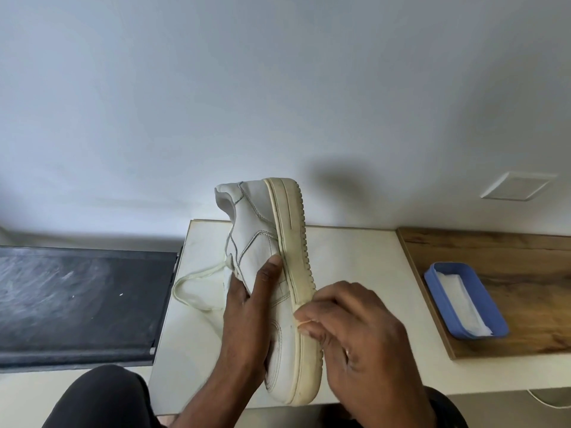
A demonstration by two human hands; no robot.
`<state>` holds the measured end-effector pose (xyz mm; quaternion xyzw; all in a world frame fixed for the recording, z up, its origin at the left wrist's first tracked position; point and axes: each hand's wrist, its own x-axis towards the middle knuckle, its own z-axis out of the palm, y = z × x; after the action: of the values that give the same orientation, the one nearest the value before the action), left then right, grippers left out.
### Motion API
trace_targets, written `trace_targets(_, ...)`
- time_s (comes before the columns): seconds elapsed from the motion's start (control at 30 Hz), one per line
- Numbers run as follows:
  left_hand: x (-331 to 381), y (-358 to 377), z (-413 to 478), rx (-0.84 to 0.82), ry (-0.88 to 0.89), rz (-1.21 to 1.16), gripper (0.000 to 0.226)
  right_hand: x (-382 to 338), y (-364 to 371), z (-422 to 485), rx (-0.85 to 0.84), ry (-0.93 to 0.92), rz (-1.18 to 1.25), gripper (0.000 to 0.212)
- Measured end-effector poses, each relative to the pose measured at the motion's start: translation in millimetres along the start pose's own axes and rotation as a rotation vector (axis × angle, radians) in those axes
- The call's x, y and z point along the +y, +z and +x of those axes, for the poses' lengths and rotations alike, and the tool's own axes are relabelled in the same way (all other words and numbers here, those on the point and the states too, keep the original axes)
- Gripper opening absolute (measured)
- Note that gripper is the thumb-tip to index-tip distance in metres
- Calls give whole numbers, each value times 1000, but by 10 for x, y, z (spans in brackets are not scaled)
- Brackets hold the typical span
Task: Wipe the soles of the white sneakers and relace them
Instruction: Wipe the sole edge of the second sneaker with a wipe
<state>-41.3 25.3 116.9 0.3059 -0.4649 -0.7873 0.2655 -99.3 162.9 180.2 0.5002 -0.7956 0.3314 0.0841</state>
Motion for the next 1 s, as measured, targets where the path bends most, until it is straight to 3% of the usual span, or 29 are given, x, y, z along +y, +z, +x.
trace_targets(0.1, -12, 1, -4, 1, -19, 5, 54, -17, -6, 11, -38, -39, -31, 12)
trace_targets(0.3, -30, 7, -21, -3, -92, -23, 62, 127, -52, 149, 38, 101, -29, 24)
trace_targets(0.4, 24, 15, -37, -23, -117, -48, 65, 79, -36, 117, 32, 67, 0, 18)
trace_targets(0.57, 51, 53, -57, 9, -54, -34, 65, -23, 21, 28, -102, -43, 16, 15)
trace_targets(0.83, 44, 101, -105, -4, 4, -3, 69, 175, -53, 249, 16, 133, 14, 21)
trace_targets(1.0, 97, 90, -103, 11, 16, 18, 57, 57, -43, 194, 8, 86, 27, 25)
